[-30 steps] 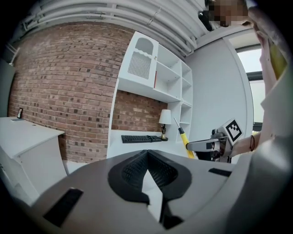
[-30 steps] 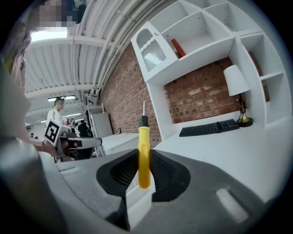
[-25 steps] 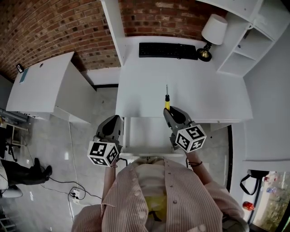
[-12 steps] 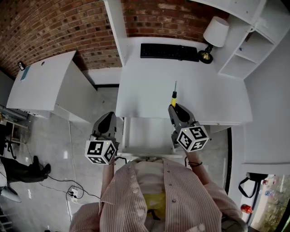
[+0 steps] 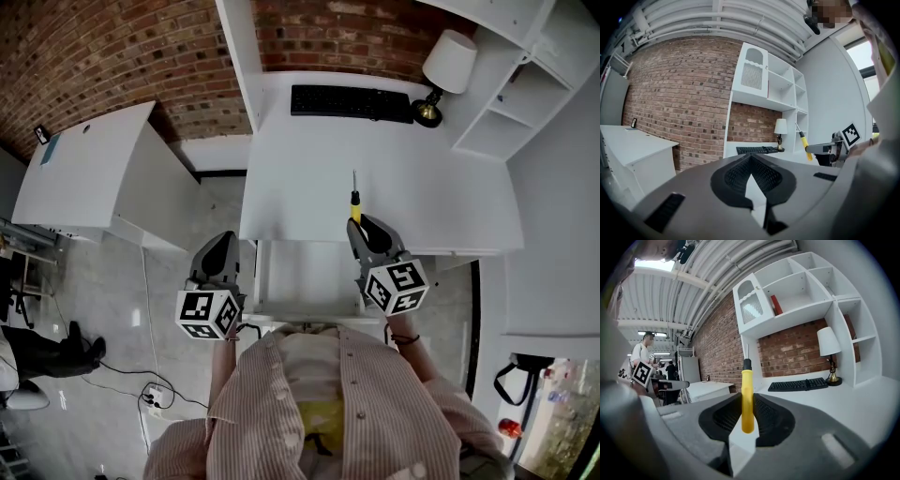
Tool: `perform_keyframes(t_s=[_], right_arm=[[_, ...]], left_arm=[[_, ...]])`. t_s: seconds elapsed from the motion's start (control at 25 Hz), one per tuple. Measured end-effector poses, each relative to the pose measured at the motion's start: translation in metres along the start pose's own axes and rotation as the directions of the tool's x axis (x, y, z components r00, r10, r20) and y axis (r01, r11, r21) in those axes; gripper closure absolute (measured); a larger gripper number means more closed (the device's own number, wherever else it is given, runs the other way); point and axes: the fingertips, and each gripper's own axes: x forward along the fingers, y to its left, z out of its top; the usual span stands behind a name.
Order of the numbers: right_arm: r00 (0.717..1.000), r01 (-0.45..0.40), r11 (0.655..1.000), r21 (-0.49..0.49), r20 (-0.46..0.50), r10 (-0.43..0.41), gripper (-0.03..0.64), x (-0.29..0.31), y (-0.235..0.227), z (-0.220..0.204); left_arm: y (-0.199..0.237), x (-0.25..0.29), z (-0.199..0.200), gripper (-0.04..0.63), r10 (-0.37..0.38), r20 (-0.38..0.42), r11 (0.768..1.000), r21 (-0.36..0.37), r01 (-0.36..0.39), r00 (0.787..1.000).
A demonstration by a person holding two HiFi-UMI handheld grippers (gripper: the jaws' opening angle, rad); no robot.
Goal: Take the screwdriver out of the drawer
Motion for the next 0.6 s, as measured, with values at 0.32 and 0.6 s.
perform_keyframes(t_s=[0.32,0.6], right_arm=[[1.0,0.014,1.0,-0.015,-0.015,-0.014,0.538,0.001,-0.001,-0.005],[1.0,0.023,1.0,-0.01,-0.017,-0.023,0.538,0.0,-0.004,-0.007]], left_arm=[[0.002,0.001,-0.008,0.597,-0.001,-0.018,1.0,-0.012,0.001,1.0],[0.005,0.0,-0.012,0.597,0.008,-0.025,1.0,-0.016,-0.008,1.0]])
